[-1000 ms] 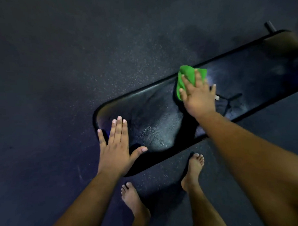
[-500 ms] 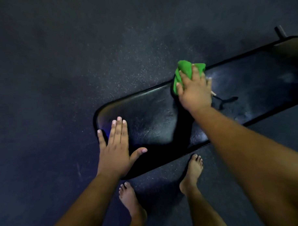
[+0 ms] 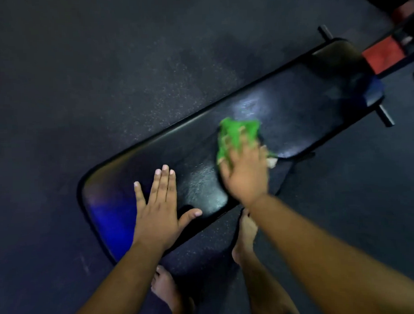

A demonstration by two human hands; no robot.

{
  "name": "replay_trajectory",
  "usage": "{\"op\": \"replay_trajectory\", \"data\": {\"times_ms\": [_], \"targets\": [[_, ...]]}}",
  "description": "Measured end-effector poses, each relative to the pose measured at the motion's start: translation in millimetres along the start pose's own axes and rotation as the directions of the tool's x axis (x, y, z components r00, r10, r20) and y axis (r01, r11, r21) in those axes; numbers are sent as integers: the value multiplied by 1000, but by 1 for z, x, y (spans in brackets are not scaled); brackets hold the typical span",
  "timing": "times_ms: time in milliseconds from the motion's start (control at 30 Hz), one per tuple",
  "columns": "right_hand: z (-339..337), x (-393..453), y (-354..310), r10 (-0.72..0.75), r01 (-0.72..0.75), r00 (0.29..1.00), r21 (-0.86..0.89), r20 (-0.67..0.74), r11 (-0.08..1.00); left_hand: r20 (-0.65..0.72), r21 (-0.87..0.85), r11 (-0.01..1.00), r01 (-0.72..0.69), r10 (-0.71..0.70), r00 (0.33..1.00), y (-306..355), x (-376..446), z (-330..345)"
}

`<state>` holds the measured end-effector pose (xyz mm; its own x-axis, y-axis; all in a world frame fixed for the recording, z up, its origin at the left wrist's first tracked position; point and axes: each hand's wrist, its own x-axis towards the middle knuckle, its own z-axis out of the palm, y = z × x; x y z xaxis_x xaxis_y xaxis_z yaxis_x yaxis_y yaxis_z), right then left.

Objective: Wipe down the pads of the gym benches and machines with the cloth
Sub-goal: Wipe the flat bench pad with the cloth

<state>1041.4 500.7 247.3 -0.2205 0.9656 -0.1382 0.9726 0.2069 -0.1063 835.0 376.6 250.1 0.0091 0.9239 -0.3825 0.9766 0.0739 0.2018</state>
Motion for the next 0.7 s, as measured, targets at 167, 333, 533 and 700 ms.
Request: {"op": "replay_trajectory", "data": {"times_ms": [167, 333, 533, 700], "targets": [[12, -56, 39, -536, 539, 839, 3, 95, 843, 13, 29, 995, -99, 99, 995, 34, 29, -3], [-10, 44, 173, 181, -182, 983, -12, -11, 983, 18, 73, 980, -186, 185, 983, 68, 60, -6], [2, -9, 90, 288, -285, 958, 141, -4, 948, 24, 102, 972, -213, 212, 977, 109, 95, -13], [6, -17, 118, 186, -187, 982, 206, 20, 961, 10, 150, 940, -307, 309, 951, 143, 129, -18]]}}
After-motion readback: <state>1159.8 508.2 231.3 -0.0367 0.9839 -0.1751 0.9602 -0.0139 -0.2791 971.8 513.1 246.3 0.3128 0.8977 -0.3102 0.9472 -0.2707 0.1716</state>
